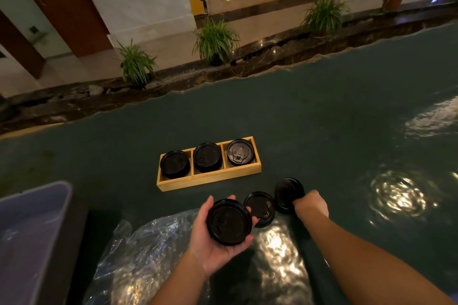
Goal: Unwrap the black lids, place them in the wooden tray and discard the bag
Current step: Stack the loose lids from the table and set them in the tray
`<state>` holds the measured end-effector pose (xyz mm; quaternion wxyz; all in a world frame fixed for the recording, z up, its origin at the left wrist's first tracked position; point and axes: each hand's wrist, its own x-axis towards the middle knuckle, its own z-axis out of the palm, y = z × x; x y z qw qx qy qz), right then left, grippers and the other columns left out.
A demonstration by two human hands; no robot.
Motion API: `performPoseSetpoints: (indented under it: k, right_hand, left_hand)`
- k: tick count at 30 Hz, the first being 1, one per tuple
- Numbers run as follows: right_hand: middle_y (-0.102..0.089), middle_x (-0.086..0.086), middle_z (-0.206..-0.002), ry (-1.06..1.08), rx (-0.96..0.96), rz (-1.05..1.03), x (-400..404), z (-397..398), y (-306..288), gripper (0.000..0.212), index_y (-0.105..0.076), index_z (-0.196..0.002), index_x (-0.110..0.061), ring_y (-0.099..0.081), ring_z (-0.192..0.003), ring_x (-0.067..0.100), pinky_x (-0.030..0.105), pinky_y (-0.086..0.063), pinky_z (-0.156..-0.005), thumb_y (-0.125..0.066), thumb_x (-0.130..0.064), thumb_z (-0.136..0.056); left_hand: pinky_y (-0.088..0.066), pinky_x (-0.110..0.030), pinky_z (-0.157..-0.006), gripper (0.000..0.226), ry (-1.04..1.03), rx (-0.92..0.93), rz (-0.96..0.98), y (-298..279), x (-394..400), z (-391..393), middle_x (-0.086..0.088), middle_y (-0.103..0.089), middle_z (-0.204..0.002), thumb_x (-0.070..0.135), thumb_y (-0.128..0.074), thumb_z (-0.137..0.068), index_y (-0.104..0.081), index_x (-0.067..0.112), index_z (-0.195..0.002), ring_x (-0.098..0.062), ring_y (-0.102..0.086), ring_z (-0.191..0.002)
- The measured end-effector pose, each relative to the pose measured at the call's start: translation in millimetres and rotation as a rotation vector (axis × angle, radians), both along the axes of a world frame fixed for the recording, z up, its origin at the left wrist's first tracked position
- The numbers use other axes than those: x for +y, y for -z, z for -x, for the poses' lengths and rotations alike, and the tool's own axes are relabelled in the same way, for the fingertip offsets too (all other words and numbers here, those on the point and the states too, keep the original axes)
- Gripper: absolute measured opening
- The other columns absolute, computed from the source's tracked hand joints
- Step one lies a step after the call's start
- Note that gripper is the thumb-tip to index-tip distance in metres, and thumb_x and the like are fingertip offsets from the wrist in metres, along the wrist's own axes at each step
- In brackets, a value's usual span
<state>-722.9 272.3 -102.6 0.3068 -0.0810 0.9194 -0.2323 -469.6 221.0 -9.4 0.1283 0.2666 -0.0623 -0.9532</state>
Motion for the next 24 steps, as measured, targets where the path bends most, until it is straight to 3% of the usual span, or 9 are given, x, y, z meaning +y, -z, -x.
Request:
performPoseSetpoints:
  k: [3, 8, 13, 15, 18, 20, 22, 24]
  right_hand:
    - [-0.067, 0.020, -0.104, 0.009, -0.029, 0.020, 4, 3, 1, 0.028, -0.062, -0.109, -0.001, -0.065, -0.093, 0.036, 0.037, -0.052, -0.073, -0.060, -0.019, -0.088]
    - [-0.067, 0.023, -0.104, 0.161, -0.040, 0.135, 9, 6, 3, 0.036, -0.060, -0.109, 0.003, -0.066, -0.091, 0.041, 0.042, -0.055, -0.079, -0.056, -0.028, -0.089]
    - [-0.064, 0.018, -0.096, 0.387, -0.199, 0.348, 21, 14, 7, 0.019, -0.057, -0.105, 0.001, -0.067, -0.060, 0.029, 0.048, -0.062, -0.072, -0.055, -0.011, -0.091]
    - [-0.063, 0.017, -0.103, 0.467, -0.283, 0.429, 24, 17, 7, 0.016, -0.059, -0.106, 0.000, -0.068, -0.064, 0.029, 0.041, -0.061, -0.071, -0.052, -0.004, -0.092]
    - [-0.060, 0.022, -0.116, 0.548, -0.432, 0.583, 19, 16, -4, 0.028, -0.059, -0.119, 0.003, -0.067, -0.078, 0.031, 0.032, -0.059, -0.062, -0.054, 0.003, -0.091]
    - [-0.064, 0.020, -0.103, 0.448, -0.467, 0.674, 9, 4, -24, 0.023, -0.064, -0.112, 0.001, -0.066, -0.077, 0.029, 0.025, -0.057, -0.049, -0.059, 0.003, -0.090]
    - [-0.067, 0.015, -0.082, 0.183, -0.431, 0.697, -1, -12, -50, 0.011, -0.070, -0.096, -0.003, -0.064, -0.057, 0.019, 0.021, -0.051, -0.042, -0.063, 0.000, -0.088]
    - [-0.070, 0.009, -0.069, -0.116, -0.396, 0.708, -4, -31, -76, 0.014, -0.074, -0.082, -0.013, -0.059, -0.044, 0.013, 0.022, -0.046, -0.041, -0.064, -0.004, -0.087]
  left_hand:
    - [-0.056, -0.054, -0.070, 0.050, 0.000, -0.022, 0.008, 3, -2, 1, -0.022, -0.059, -0.129, 0.051, -0.074, -0.072, -0.072, 0.021, -0.112, -0.044, -0.055, -0.118]
    - [-0.056, -0.054, -0.072, 0.051, 0.013, -0.028, 0.009, 4, 0, 7, -0.022, -0.059, -0.129, 0.050, -0.076, -0.070, -0.071, 0.022, -0.112, -0.043, -0.055, -0.118]
    - [-0.057, -0.053, -0.069, 0.052, 0.023, -0.024, 0.011, 4, 0, 9, -0.022, -0.058, -0.129, 0.051, -0.076, -0.070, -0.071, 0.021, -0.113, -0.044, -0.056, -0.117]
    - [-0.057, -0.054, -0.069, 0.052, 0.021, -0.024, 0.010, 5, 0, 9, -0.023, -0.058, -0.129, 0.051, -0.075, -0.071, -0.071, 0.021, -0.113, -0.044, -0.056, -0.117]
    - [-0.057, -0.054, -0.070, 0.053, 0.019, -0.015, 0.003, 7, 0, 9, -0.023, -0.058, -0.128, 0.053, -0.075, -0.071, -0.071, 0.020, -0.113, -0.044, -0.056, -0.116]
    - [-0.057, -0.054, -0.070, 0.056, 0.020, -0.023, 0.002, 8, 0, 9, -0.024, -0.059, -0.128, 0.057, -0.073, -0.071, -0.071, 0.021, -0.113, -0.044, -0.056, -0.116]
    - [-0.057, -0.054, -0.070, 0.059, 0.021, -0.040, -0.001, 9, 0, 9, -0.024, -0.060, -0.127, 0.061, -0.071, -0.071, -0.071, 0.020, -0.113, -0.044, -0.057, -0.115]
    - [-0.058, -0.054, -0.070, 0.065, 0.022, -0.069, 0.005, 12, 2, 9, -0.025, -0.060, -0.128, 0.064, -0.068, -0.072, -0.072, 0.016, -0.115, -0.045, -0.058, -0.115]
